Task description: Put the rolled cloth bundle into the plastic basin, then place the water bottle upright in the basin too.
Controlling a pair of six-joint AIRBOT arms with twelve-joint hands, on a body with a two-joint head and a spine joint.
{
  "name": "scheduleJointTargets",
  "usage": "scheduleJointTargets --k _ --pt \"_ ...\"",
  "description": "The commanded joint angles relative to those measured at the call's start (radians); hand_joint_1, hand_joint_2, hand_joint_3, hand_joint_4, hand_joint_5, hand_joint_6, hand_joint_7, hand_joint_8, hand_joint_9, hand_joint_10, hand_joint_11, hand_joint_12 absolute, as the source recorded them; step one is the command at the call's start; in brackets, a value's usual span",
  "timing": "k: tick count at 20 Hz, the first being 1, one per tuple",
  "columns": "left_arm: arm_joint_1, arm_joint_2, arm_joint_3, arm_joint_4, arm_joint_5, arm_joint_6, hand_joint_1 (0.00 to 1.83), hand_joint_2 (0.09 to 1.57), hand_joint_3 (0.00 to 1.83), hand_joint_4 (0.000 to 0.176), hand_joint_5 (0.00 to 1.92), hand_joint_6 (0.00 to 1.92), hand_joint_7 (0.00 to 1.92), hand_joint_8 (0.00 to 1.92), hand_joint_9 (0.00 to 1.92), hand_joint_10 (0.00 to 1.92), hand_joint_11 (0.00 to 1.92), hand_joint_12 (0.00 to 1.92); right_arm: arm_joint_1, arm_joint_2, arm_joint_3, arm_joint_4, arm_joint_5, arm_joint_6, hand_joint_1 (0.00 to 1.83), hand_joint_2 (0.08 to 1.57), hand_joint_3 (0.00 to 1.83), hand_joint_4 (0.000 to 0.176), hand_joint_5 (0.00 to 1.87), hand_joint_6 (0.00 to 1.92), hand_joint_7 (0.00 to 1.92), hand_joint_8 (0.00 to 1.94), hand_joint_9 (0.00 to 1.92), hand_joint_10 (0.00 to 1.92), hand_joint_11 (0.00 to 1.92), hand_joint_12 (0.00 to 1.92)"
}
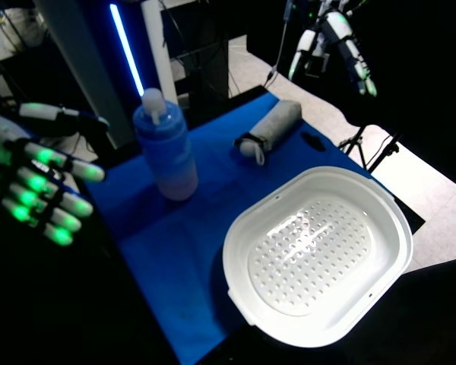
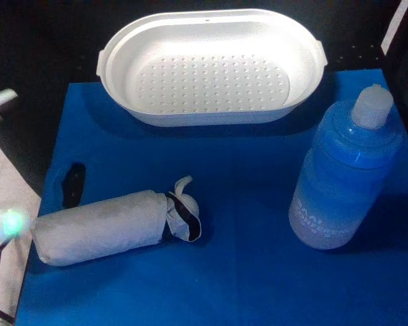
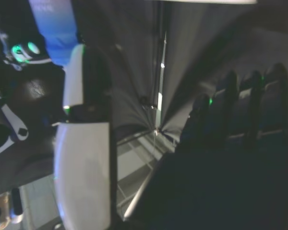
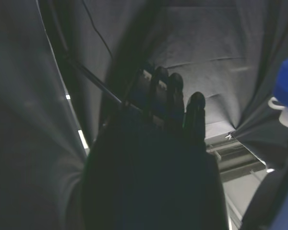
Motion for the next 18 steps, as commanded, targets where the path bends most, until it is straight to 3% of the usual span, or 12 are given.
scheduleJointTargets --k 1,3,4,5,7,8,10,11,13,14,16,18 --pt "-0.011 0.006 0.010 -0.010 -0.117 -0.007 0.32 0.93 0.02 0.176 0.15 0.00 0.04 0.00 0.00 0.00 0.00 0.00 0.010 0.005 0.004 0.001 0.128 0.012 0.55 1.28 0.00 0.133 0.36 0.00 0.40 0.00 0.43 0.00 0.03 0.93" --pt "-0.014 0.007 0.012 -0.007 -0.116 -0.007 0.32 0.92 0.01 0.176 0.15 0.00 0.04 0.00 0.00 0.00 0.00 0.00 0.010 0.006 0.004 0.005 0.128 0.013 0.50 1.26 0.00 0.142 0.37 0.00 0.41 0.00 0.42 0.00 0.04 0.89" --pt "-0.015 0.007 0.012 -0.005 -0.119 -0.007 0.32 0.92 0.00 0.176 0.15 0.00 0.05 0.00 0.00 0.00 0.00 0.00 0.010 0.006 0.004 0.007 0.128 0.013 0.52 1.26 0.00 0.139 0.38 0.00 0.41 0.00 0.43 0.00 0.06 0.89" --pt "-0.017 0.009 0.012 0.001 -0.119 -0.009 0.32 0.91 0.00 0.176 0.13 0.00 0.03 0.00 0.00 0.00 0.00 0.00 0.010 0.006 0.004 0.007 0.128 0.013 0.55 1.27 0.00 0.121 0.39 0.00 0.40 0.00 0.43 0.00 0.04 0.92" --pt "-0.026 0.012 0.014 0.017 -0.107 -0.010 0.35 0.87 0.00 0.176 0.15 0.01 0.02 0.00 0.00 0.00 0.00 0.00 0.011 0.004 0.005 0.007 0.128 0.013 0.55 1.27 0.00 0.114 0.40 0.00 0.40 0.00 0.44 0.00 0.05 0.92" --pt "-0.040 0.012 0.018 0.032 -0.094 -0.010 0.44 0.87 0.00 0.176 0.16 0.01 0.01 0.00 0.00 0.00 0.00 0.00 0.012 0.002 0.006 0.007 0.128 0.013 0.54 1.28 0.00 0.108 0.40 0.00 0.39 0.00 0.44 0.00 0.07 0.88" --pt "-0.101 0.011 0.036 0.083 -0.025 -0.009 0.50 0.83 0.00 0.175 0.14 0.00 0.00 0.00 0.00 0.00 0.02 0.01 0.013 0.001 0.006 0.007 0.128 0.013 0.56 1.29 0.00 0.109 0.40 0.00 0.39 0.00 0.44 0.00 0.07 0.87" --pt "-0.180 0.007 0.067 0.163 0.085 -0.009 0.52 0.80 0.00 0.176 0.11 0.00 0.03 0.01 0.00 0.00 0.04 0.01 0.013 0.001 0.008 0.007 0.128 0.013 0.60 1.30 0.00 0.116 0.40 0.00 0.38 0.00 0.43 0.00 0.05 0.86" --pt "-0.225 0.008 0.074 0.221 0.133 -0.008 0.61 0.77 0.00 0.176 0.09 0.00 0.00 0.00 0.00 0.00 0.00 0.00 0.013 0.001 0.010 0.007 0.128 0.013 0.58 1.30 0.00 0.098 0.39 0.00 0.40 0.00 0.43 0.00 0.04 0.88" --pt "-0.254 0.009 0.079 0.259 0.165 -0.008 0.60 0.78 0.00 0.176 0.11 0.01 0.00 0.00 0.00 0.00 0.00 0.00 0.013 0.001 0.010 0.007 0.128 0.013 0.57 1.29 0.00 0.096 0.40 0.00 0.40 0.00 0.43 0.00 0.04 0.89" --pt "-0.309 0.009 0.086 0.338 0.244 -0.014 0.73 0.74 0.00 0.176 0.11 0.00 0.00 0.00 0.00 0.00 0.00 0.00 0.013 0.002 0.010 0.007 0.128 0.013 0.58 1.29 0.00 0.106 0.40 0.00 0.41 0.00 0.43 0.00 0.04 0.89" --pt "-0.390 0.009 0.092 0.452 0.347 -0.029 0.75 0.74 0.00 0.176 0.10 0.00 0.00 0.00 0.00 0.00 0.00 0.00 0.013 0.002 0.010 0.008 0.128 0.013 0.58 1.29 0.00 0.105 0.40 0.00 0.40 0.00 0.43 0.00 0.04 0.88"
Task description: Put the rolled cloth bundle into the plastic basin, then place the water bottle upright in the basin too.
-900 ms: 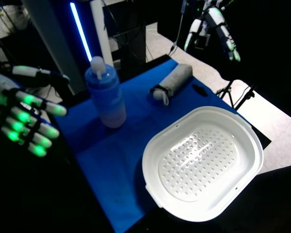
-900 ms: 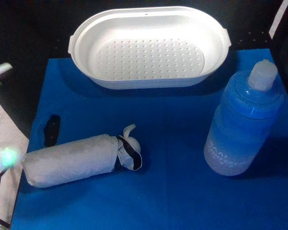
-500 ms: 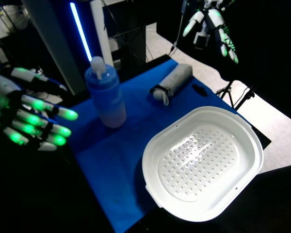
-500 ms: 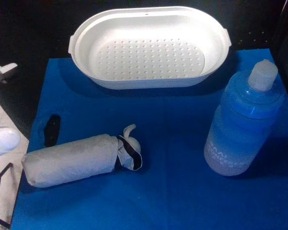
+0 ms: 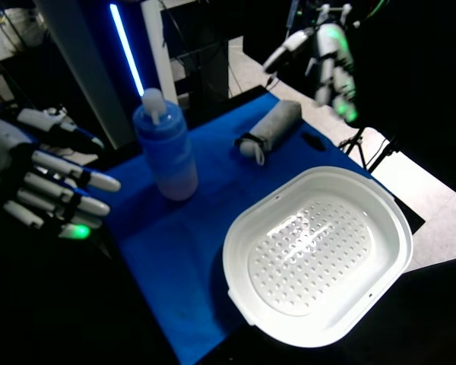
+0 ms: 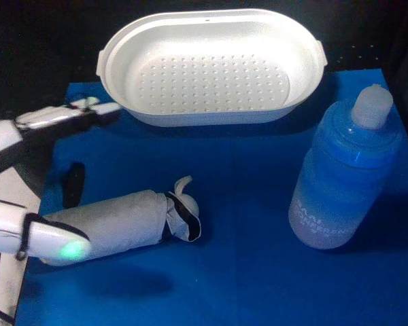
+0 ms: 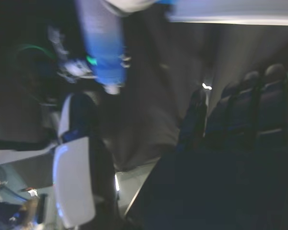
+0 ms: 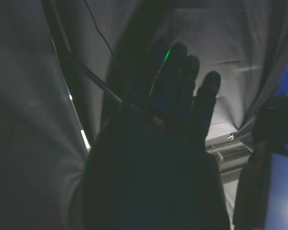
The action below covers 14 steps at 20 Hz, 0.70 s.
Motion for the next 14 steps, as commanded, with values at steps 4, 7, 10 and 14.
scheduleJointTargets --k 4,7,10,14 --pt "-0.088 -0.006 0.005 0.117 0.050 -0.029 0.67 0.79 0.01 0.176 0.17 0.01 0.04 0.01 0.00 0.00 0.03 0.02 0.012 0.002 0.006 0.003 0.126 0.013 0.60 1.30 0.00 0.100 0.40 0.00 0.40 0.00 0.42 0.00 0.04 0.88" --pt "-0.123 -0.005 0.006 0.232 0.133 -0.072 0.69 0.79 0.00 0.176 0.17 0.00 0.08 0.01 0.04 0.01 0.08 0.05 0.012 0.002 0.007 0.003 0.126 0.013 0.59 1.29 0.00 0.087 0.38 0.00 0.39 0.00 0.42 0.00 0.04 0.89" --pt "-0.207 -0.007 0.004 0.380 0.231 -0.106 0.72 0.79 0.01 0.176 0.17 0.01 0.11 0.01 0.12 0.00 0.00 0.59 0.012 0.002 0.007 0.003 0.125 0.013 0.58 1.30 0.00 0.099 0.39 0.00 0.39 0.00 0.42 0.00 0.06 0.86" --pt "-0.262 -0.010 0.005 0.480 0.312 -0.107 0.64 0.87 0.01 0.176 0.23 0.01 0.16 0.01 0.15 0.01 0.00 0.58 0.012 0.001 0.007 0.003 0.125 0.013 0.56 1.28 0.00 0.107 0.40 0.00 0.40 0.00 0.43 0.00 0.07 0.85"
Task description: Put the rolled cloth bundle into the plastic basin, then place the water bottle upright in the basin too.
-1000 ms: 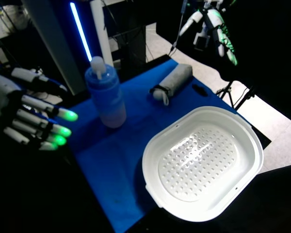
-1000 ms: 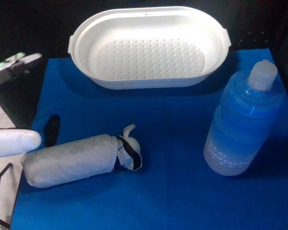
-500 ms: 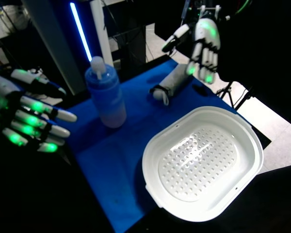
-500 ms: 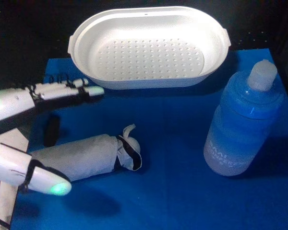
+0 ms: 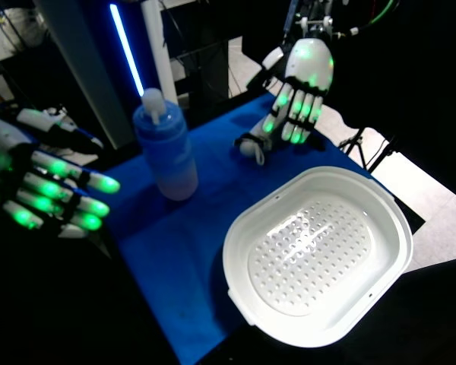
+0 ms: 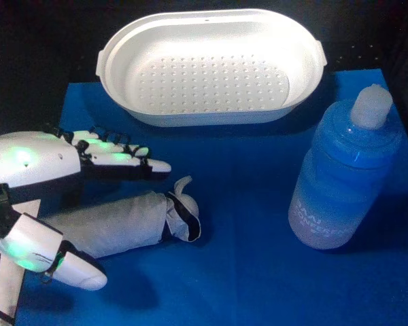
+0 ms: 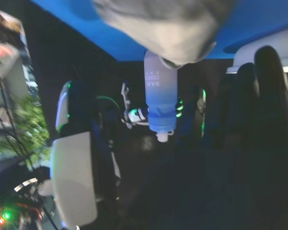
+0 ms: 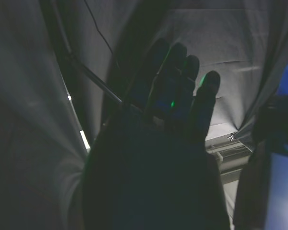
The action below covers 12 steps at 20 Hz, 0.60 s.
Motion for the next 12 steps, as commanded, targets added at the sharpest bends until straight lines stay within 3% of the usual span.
scheduleJointTargets --k 1,2,4,5,7,9,10,11,12 --pt "-0.011 -0.006 0.005 -0.022 -0.063 -0.003 0.67 0.87 0.00 0.176 0.23 0.01 0.16 0.00 0.16 0.01 0.00 0.58 0.012 0.000 0.005 0.002 0.125 0.013 0.56 1.28 0.00 0.112 0.40 0.00 0.40 0.00 0.43 0.00 0.08 0.85" --pt "-0.011 -0.009 0.008 -0.022 -0.057 -0.003 0.68 0.88 0.01 0.176 0.23 0.00 0.16 0.00 0.16 0.01 0.00 0.59 0.012 -0.001 0.005 0.002 0.125 0.013 0.59 1.29 0.00 0.108 0.40 0.00 0.39 0.00 0.42 0.00 0.06 0.85" --pt "-0.013 -0.015 0.014 -0.021 -0.051 -0.002 0.70 0.96 0.01 0.169 0.29 0.01 0.24 0.01 0.24 0.02 0.00 0.68 0.012 -0.004 0.007 0.002 0.122 0.013 0.60 1.29 0.00 0.121 0.41 0.00 0.40 0.00 0.43 0.00 0.03 0.92" --pt "-0.014 -0.016 0.015 -0.021 -0.052 -0.002 0.76 0.99 0.01 0.146 0.32 0.00 0.31 0.01 0.31 0.02 0.00 0.74 0.012 -0.005 0.007 0.002 0.120 0.013 0.56 1.28 0.00 0.115 0.41 0.00 0.41 0.00 0.44 0.00 0.04 0.91" --pt "-0.021 -0.022 0.022 -0.021 -0.054 0.001 0.89 1.04 0.00 0.120 0.36 0.01 0.37 0.01 0.38 0.02 0.00 0.85 0.012 -0.008 0.008 0.001 0.118 0.013 0.53 1.27 0.00 0.090 0.39 0.00 0.42 0.00 0.44 0.00 0.07 0.89" --pt "-0.031 -0.036 0.034 -0.021 -0.030 0.015 1.10 1.03 0.00 0.071 0.47 0.00 0.56 0.00 0.58 0.04 0.07 1.12 0.012 -0.009 0.009 0.001 0.118 0.013 0.60 1.29 0.00 0.085 0.40 0.00 0.42 0.00 0.43 0.00 0.06 0.91" --pt "-0.039 -0.047 0.042 -0.021 -0.007 0.032 1.20 1.01 0.00 0.044 0.52 0.00 0.67 0.01 0.69 0.08 0.11 1.24 0.012 -0.009 0.009 0.001 0.118 0.013 0.61 1.29 0.00 0.094 0.41 0.00 0.42 0.00 0.43 0.00 0.05 0.91" --pt "-0.048 -0.061 0.049 -0.019 0.014 0.043 1.21 1.01 0.00 0.019 0.58 0.00 0.77 0.00 0.68 0.32 0.12 1.39 0.012 -0.010 0.009 0.001 0.118 0.013 0.59 1.29 0.00 0.104 0.40 0.00 0.42 0.00 0.42 0.00 0.04 0.90" --pt "-0.054 -0.074 0.056 -0.014 0.031 0.049 1.21 1.01 0.00 0.018 0.59 0.00 0.78 0.00 0.59 0.55 0.11 1.45 0.012 -0.010 0.009 0.001 0.118 0.013 0.59 1.29 0.00 0.104 0.40 0.00 0.42 0.00 0.42 0.00 0.04 0.90"
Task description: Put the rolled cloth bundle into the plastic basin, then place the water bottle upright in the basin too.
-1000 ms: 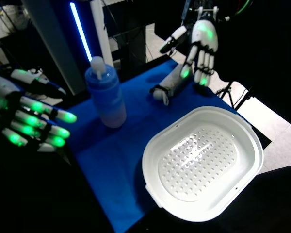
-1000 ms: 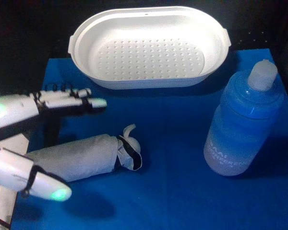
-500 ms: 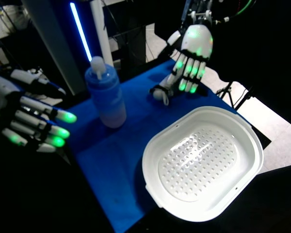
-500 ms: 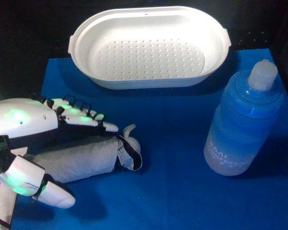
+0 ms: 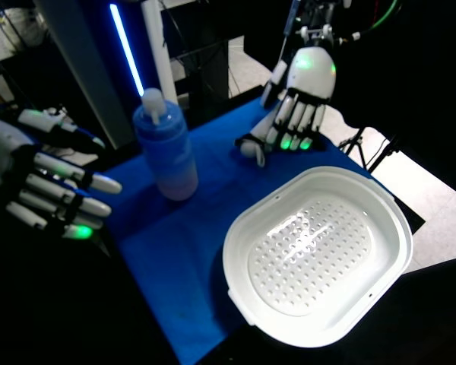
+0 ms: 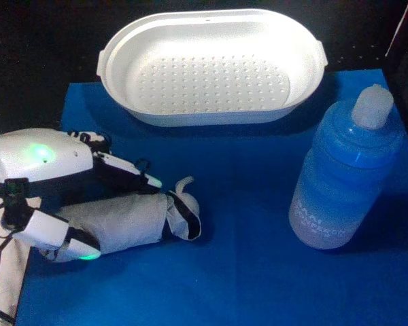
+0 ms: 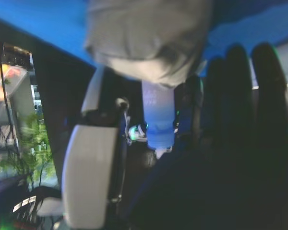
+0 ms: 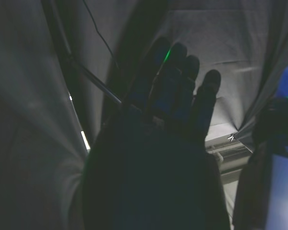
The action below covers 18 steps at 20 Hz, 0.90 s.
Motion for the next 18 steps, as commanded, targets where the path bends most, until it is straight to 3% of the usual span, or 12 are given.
scheduleJointTargets --k 1,2,3,4,5,6,7,8,11,13,15,18 --pt "-0.012 -0.015 0.007 -0.014 -0.026 0.028 1.22 1.03 0.00 0.000 0.65 0.00 0.85 0.01 0.50 0.94 0.12 1.59 0.012 0.002 0.005 0.000 0.120 0.012 0.58 1.29 0.00 0.111 0.40 0.00 0.43 0.00 0.43 0.00 0.05 0.87" --pt "-0.014 -0.023 0.011 -0.016 -0.006 0.048 1.23 1.03 0.00 0.000 0.72 0.00 0.91 0.02 0.47 1.13 0.16 1.72 0.012 0.001 0.005 0.000 0.120 0.012 0.57 1.30 0.00 0.107 0.40 0.00 0.43 0.00 0.43 0.00 0.04 0.90" --pt "-0.015 -0.027 0.013 -0.021 0.003 0.060 1.32 1.10 0.00 0.000 0.77 0.01 0.94 0.84 0.49 1.23 0.20 1.75 0.012 0.000 0.005 0.000 0.120 0.012 0.56 1.30 0.00 0.106 0.40 0.00 0.43 0.00 0.44 0.00 0.04 0.91" --pt "-0.015 -0.033 0.018 -0.041 0.011 0.080 1.26 1.16 0.00 0.000 0.81 0.81 0.92 1.25 0.56 1.37 0.35 1.81 0.012 0.000 0.005 0.000 0.120 0.012 0.56 1.30 0.00 0.104 0.40 0.00 0.43 0.00 0.44 0.00 0.06 0.88" --pt "-0.015 -0.039 0.023 -0.084 0.013 0.116 1.23 1.20 0.00 0.000 0.76 1.04 0.85 1.42 0.58 1.56 0.47 1.90 0.012 -0.002 0.005 0.000 0.120 0.012 0.56 1.30 0.00 0.102 0.40 0.00 0.43 0.00 0.44 0.00 0.07 0.88" --pt "-0.015 -0.044 0.025 -0.114 0.013 0.142 1.29 1.23 0.00 0.000 0.41 1.68 0.61 1.85 0.71 1.89 0.79 1.92 0.012 -0.002 0.005 0.000 0.120 0.012 0.59 1.30 0.00 0.100 0.41 0.00 0.43 0.00 0.43 0.00 0.07 0.87" --pt "-0.015 -0.057 0.033 -0.146 0.013 0.171 1.54 1.21 0.00 0.003 0.41 1.91 0.67 1.92 0.89 1.92 1.02 1.92 0.012 -0.004 0.005 0.000 0.120 0.012 0.60 1.29 0.00 0.107 0.42 0.01 0.43 0.00 0.42 0.00 0.05 0.86" --pt "-0.015 -0.070 0.046 -0.155 0.013 0.173 1.72 1.15 0.00 0.088 0.67 1.92 0.92 1.92 1.18 1.92 1.37 1.92 0.011 -0.005 0.005 0.000 0.120 0.012 0.60 1.29 0.00 0.110 0.43 0.01 0.44 0.00 0.42 0.00 0.04 0.86" --pt "-0.034 -0.096 0.074 -0.191 0.001 0.174 1.75 1.16 0.00 0.175 0.63 1.92 1.16 1.92 1.53 1.92 1.68 1.92 0.011 -0.004 0.005 0.000 0.120 0.012 0.60 1.29 0.00 0.115 0.43 0.00 0.43 0.00 0.40 0.00 0.02 0.81" --pt "-0.041 -0.102 0.079 -0.252 -0.026 0.220 1.77 1.13 0.00 0.175 0.49 1.92 1.26 1.92 1.61 1.92 1.71 1.92 0.011 -0.005 0.005 0.000 0.120 0.012 0.60 1.30 0.00 0.108 0.43 0.00 0.43 0.00 0.38 0.00 0.01 0.80" --pt "-0.043 -0.101 0.081 -0.312 -0.063 0.257 1.67 1.16 0.00 0.176 0.76 1.92 1.24 1.92 1.56 1.92 1.69 1.92 0.011 -0.007 0.005 0.000 0.120 0.012 0.61 1.30 0.00 0.102 0.43 0.00 0.41 0.00 0.36 0.00 0.00 0.80" --pt "-0.046 -0.089 0.081 -0.340 -0.098 0.257 1.66 1.13 0.00 0.176 0.76 1.92 1.14 1.92 1.47 1.92 1.60 1.92 0.011 -0.007 0.005 0.000 0.120 0.013 0.61 1.30 0.00 0.100 0.43 0.00 0.41 0.00 0.35 0.00 0.00 0.77"
